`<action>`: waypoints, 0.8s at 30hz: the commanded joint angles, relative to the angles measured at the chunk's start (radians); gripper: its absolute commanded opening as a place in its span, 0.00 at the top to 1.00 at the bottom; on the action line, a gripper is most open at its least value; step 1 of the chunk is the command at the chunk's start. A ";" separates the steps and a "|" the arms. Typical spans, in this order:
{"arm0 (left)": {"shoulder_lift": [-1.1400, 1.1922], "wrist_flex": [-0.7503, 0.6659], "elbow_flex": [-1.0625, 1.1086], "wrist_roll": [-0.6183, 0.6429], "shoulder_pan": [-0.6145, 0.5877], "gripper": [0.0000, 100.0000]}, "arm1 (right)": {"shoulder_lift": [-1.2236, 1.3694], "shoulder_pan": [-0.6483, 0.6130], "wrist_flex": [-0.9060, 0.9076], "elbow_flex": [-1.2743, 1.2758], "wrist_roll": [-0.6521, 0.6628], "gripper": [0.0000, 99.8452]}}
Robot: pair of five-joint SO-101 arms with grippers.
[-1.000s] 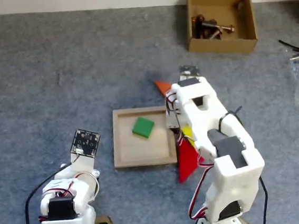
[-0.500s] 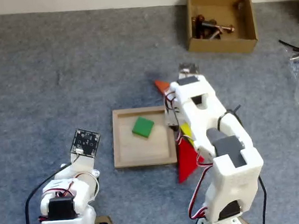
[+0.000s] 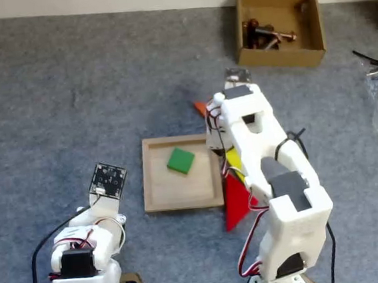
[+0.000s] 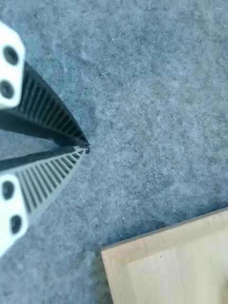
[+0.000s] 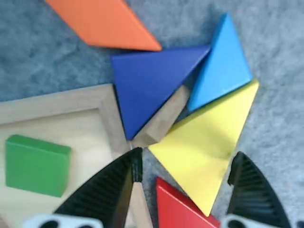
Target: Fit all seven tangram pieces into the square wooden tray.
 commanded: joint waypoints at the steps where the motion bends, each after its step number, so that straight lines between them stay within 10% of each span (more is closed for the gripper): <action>1: -0.007 0.005 0.021 0.008 -0.004 0.99 | -0.007 -0.008 0.012 -0.056 -0.011 0.72; 24: -0.007 0.005 0.021 0.008 -0.004 0.99 | 0.082 0.041 -0.111 -0.004 -0.011 0.72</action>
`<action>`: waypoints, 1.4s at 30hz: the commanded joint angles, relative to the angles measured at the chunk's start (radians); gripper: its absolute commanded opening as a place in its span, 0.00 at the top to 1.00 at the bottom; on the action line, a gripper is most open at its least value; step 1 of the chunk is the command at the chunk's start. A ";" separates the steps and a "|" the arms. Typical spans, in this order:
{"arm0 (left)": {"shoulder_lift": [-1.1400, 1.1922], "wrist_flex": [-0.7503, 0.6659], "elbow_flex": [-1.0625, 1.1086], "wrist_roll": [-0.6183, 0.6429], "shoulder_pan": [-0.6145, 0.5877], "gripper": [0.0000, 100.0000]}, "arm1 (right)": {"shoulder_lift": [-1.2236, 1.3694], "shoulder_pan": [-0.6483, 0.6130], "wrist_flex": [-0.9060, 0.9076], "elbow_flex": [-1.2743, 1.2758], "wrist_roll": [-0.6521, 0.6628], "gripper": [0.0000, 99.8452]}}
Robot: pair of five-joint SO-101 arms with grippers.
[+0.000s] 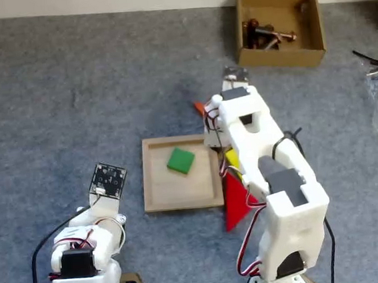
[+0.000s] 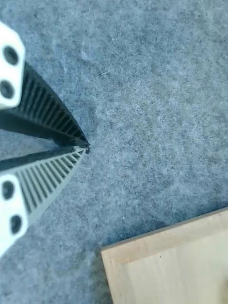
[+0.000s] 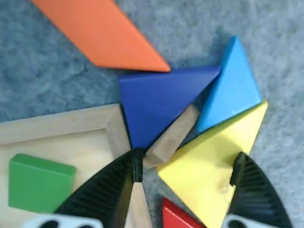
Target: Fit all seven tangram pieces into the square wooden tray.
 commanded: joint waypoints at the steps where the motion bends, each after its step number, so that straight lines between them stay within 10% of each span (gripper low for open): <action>1: -0.007 0.005 0.021 0.008 -0.004 0.99 | 0.019 0.047 -0.022 -0.004 -0.002 0.72; 26: -0.007 0.005 0.021 0.008 -0.004 0.99 | 0.018 0.081 0.128 -0.001 0.000 0.73; 42: -0.007 0.005 0.021 0.008 -0.004 0.99 | 0.018 0.082 0.130 -0.008 0.198 0.94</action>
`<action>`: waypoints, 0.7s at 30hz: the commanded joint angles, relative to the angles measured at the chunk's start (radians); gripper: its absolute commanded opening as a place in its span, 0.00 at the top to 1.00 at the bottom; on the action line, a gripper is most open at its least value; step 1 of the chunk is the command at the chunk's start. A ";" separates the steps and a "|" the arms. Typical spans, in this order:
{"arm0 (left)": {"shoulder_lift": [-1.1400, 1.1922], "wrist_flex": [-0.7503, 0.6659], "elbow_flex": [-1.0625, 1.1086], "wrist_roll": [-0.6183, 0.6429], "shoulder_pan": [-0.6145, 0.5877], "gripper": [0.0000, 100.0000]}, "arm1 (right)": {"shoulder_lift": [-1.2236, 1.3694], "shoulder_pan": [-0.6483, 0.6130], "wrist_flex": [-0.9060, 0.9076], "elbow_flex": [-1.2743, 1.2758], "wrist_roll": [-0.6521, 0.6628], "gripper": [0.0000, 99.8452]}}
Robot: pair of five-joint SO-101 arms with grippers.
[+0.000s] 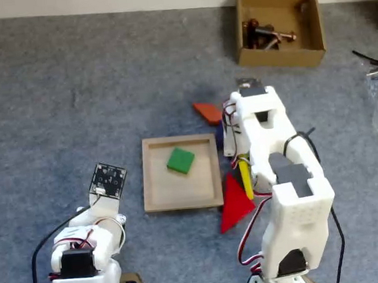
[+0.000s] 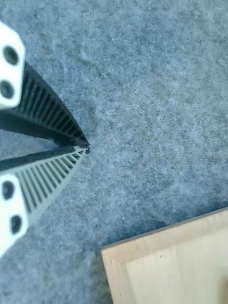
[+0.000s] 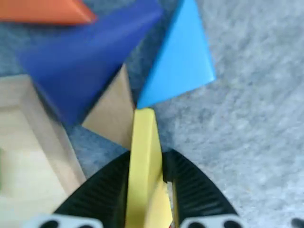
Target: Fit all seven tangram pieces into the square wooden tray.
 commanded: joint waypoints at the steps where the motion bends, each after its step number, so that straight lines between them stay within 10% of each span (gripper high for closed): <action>1: -0.007 0.005 0.021 0.008 -0.004 0.99 | -0.015 -0.004 0.007 -0.010 0.017 0.94; 21: -0.007 0.005 0.021 0.008 -0.004 0.99 | -0.068 0.007 0.139 -0.110 0.146 1.00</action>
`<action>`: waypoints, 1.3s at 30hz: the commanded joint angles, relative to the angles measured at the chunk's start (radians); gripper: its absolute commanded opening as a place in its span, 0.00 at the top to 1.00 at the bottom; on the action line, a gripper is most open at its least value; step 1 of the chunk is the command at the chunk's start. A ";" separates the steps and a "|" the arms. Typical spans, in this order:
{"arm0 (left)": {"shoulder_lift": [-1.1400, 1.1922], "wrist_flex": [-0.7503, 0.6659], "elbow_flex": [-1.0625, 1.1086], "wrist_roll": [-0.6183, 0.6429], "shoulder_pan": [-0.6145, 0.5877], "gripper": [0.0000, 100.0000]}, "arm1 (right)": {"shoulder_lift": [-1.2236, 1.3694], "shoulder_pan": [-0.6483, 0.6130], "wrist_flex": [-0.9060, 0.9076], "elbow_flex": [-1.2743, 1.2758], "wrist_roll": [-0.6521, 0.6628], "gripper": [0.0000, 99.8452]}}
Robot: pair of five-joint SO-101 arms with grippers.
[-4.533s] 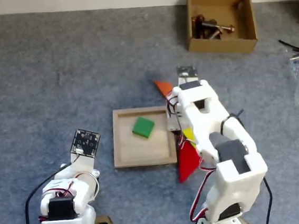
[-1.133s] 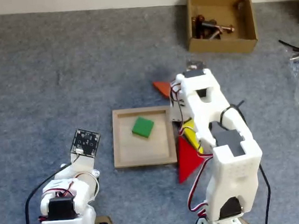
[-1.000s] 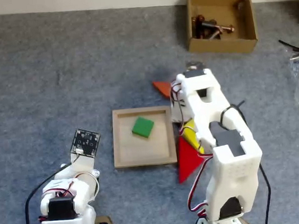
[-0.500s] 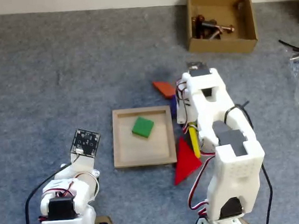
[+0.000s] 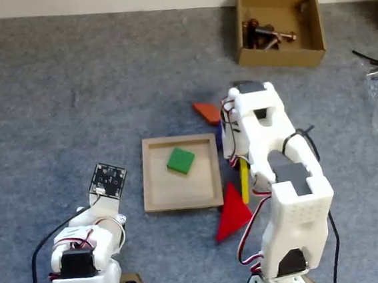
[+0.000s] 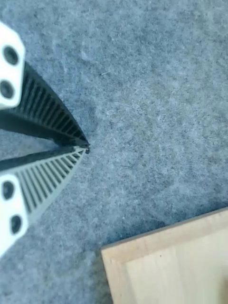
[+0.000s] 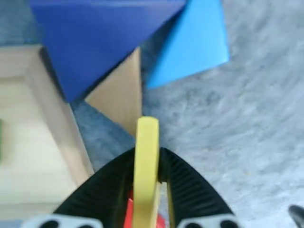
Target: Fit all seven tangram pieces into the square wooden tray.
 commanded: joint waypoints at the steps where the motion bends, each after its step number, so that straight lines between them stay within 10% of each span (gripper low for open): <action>1: -0.007 0.005 0.021 0.008 -0.004 0.99 | -0.071 0.008 0.016 -0.056 0.060 0.99; 39: -0.007 0.005 0.021 0.008 -0.004 0.99 | -0.074 -0.058 0.338 -0.473 0.181 0.99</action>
